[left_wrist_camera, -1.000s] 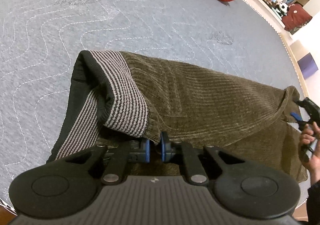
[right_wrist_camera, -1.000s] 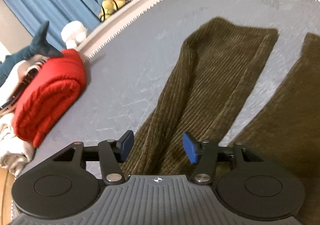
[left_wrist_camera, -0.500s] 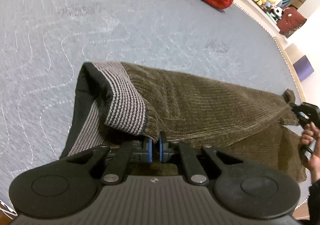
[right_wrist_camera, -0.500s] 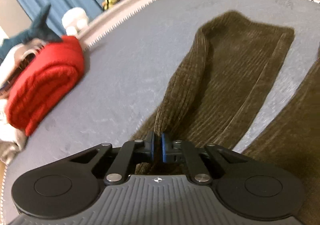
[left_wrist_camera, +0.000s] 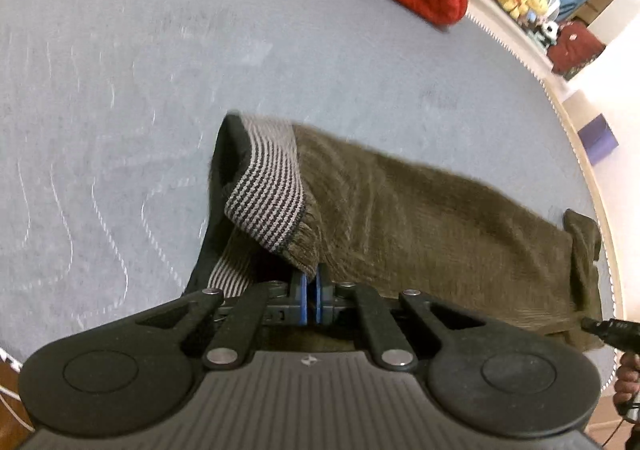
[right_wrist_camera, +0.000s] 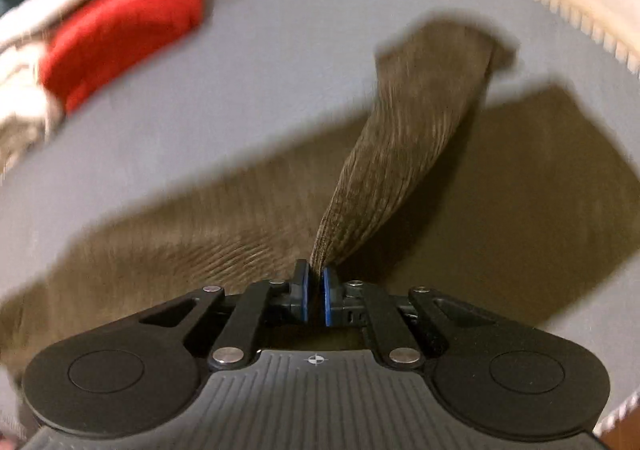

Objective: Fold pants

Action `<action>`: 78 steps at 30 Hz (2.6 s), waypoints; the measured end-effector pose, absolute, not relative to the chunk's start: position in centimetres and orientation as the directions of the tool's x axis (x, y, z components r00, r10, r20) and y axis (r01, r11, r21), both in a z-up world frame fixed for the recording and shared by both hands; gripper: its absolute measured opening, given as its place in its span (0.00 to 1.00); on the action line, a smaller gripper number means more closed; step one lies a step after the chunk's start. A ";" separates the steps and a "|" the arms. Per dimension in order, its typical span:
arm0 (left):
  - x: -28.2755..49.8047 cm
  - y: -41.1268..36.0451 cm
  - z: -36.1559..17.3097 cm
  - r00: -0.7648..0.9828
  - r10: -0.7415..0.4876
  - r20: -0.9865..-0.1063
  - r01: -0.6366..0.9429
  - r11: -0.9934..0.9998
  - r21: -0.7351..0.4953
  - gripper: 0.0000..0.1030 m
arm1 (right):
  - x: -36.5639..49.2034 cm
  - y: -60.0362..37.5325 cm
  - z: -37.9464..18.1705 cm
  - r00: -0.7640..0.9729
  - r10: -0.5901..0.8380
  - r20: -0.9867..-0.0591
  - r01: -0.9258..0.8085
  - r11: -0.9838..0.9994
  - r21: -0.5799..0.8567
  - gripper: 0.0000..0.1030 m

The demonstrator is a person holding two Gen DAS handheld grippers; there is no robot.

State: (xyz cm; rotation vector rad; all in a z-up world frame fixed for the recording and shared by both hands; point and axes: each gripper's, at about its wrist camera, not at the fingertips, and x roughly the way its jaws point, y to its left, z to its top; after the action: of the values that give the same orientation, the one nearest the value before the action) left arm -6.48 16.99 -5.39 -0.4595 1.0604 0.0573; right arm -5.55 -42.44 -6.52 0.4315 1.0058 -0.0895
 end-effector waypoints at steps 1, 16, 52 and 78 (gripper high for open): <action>-6.4 17.1 -5.6 0.480 -0.162 -0.862 -0.281 0.903 -0.326 0.08 | -6.1 -43.2 -7.5 0.503 0.142 -0.852 0.286 0.904 0.319 0.08; -5.6 15.2 -2.5 0.595 0.071 -0.800 -0.352 0.919 -0.180 0.29 | -1.3 -47.3 -6.8 0.740 -0.156 -0.654 0.366 0.910 0.197 0.45; -1.4 10.2 -1.7 0.634 0.038 -0.773 -0.330 0.917 -0.225 0.50 | -9.0 -57.5 -8.8 0.757 -0.209 -0.619 0.501 0.794 0.344 0.57; -0.9 6.8 -2.9 0.579 -0.114 -0.807 -0.092 0.975 -0.204 0.51 | -13.3 -65.1 -10.2 0.637 -0.437 -0.635 0.762 0.482 0.433 0.08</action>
State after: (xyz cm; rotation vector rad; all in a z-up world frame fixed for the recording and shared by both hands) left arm -0.93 6.84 -2.85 -0.2345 0.9553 -0.0130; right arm -13.33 -65.10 -10.17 0.7613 0.4797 -0.7658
